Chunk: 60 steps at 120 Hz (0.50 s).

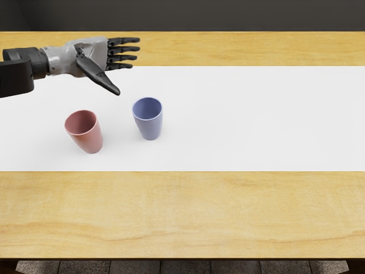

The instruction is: Pick up cup and place in cup with left hand

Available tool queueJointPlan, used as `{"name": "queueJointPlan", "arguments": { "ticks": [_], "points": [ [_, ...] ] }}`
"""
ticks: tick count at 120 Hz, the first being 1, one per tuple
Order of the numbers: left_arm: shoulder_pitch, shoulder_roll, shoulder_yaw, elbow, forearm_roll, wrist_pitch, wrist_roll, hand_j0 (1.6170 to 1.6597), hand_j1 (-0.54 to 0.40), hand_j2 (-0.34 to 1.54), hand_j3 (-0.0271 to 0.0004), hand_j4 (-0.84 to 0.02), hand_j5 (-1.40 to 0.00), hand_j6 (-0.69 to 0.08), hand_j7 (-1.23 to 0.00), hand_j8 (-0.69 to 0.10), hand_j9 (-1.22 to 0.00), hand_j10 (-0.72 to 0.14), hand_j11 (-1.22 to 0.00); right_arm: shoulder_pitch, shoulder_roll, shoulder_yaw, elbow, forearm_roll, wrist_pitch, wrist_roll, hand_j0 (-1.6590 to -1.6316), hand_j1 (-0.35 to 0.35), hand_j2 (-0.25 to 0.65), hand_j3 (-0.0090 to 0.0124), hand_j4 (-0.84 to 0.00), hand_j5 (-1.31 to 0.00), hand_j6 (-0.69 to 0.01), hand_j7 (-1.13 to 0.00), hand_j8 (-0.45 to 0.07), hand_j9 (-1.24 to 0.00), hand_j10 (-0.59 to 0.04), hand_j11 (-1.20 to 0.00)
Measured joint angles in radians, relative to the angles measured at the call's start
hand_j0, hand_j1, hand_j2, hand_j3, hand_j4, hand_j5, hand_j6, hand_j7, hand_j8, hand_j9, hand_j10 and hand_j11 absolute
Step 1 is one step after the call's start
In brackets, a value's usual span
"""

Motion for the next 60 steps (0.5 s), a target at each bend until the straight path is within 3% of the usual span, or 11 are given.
{"name": "queueJointPlan", "arguments": {
  "ticks": [15, 20, 30, 37, 60],
  "points": [
    [-0.006, 0.003, 0.003, 0.000, 0.001, 0.000, 0.010, 1.6581, 0.327, 0.00, 0.0000, -0.019, -0.02, -0.019, -0.02, -0.019, -0.02, -0.019, -0.02, 0.000, 0.000, 0.001, 0.000, 0.001, 0.000, 0.000, -1.6581, -0.349, 0.000, 0.0000, 0.000, 0.00, 0.000, 0.00, 0.000, 0.00, 0.000, 0.00],
    [-0.011, 0.005, 0.004, 0.000, 0.002, 0.000, 0.030, 1.6581, 0.327, 0.00, 0.0000, -0.019, -0.02, -0.019, -0.02, -0.019, -0.02, -0.019, -0.02, 0.000, 0.000, 0.001, 0.000, 0.001, 0.001, 0.000, -1.6581, -0.349, 0.000, 0.0000, 0.000, 0.00, 0.000, 0.00, 0.000, 0.00, 0.000, 0.00],
    [-0.039, 0.000, 0.005, 0.000, 0.005, 0.000, 0.099, 1.6581, 0.327, 0.00, 0.0000, -0.019, -0.02, -0.019, -0.02, -0.019, -0.02, -0.019, -0.02, 0.000, 0.000, 0.000, 0.000, 0.001, 0.000, 0.000, -1.6581, -0.349, 0.000, 0.0000, 0.000, 0.00, 0.000, 0.00, 0.000, 0.00, 0.000, 0.00],
    [-0.061, -0.013, 0.007, -0.005, 0.038, 0.000, 0.131, 1.6581, 0.327, 0.00, 0.0000, -0.019, -0.02, -0.019, -0.02, -0.019, -0.02, -0.019, -0.02, 0.000, 0.000, 0.000, 0.000, 0.001, 0.000, 0.000, -1.6581, -0.349, 0.000, 0.0000, 0.000, 0.00, 0.000, 0.00, 0.000, 0.00, 0.000, 0.00],
    [-0.123, -0.036, 0.010, -0.018, 0.158, 0.000, 0.174, 1.6581, 0.327, 0.00, 0.0000, -0.020, -0.02, -0.020, -0.02, -0.020, -0.02, -0.019, -0.02, 0.000, 0.000, 0.000, 0.000, 0.001, 0.001, 0.000, -1.6581, -0.349, 0.000, 0.0000, 0.000, 0.00, 0.000, 0.00, 0.000, 0.00, 0.000, 0.00]
  ]
}}
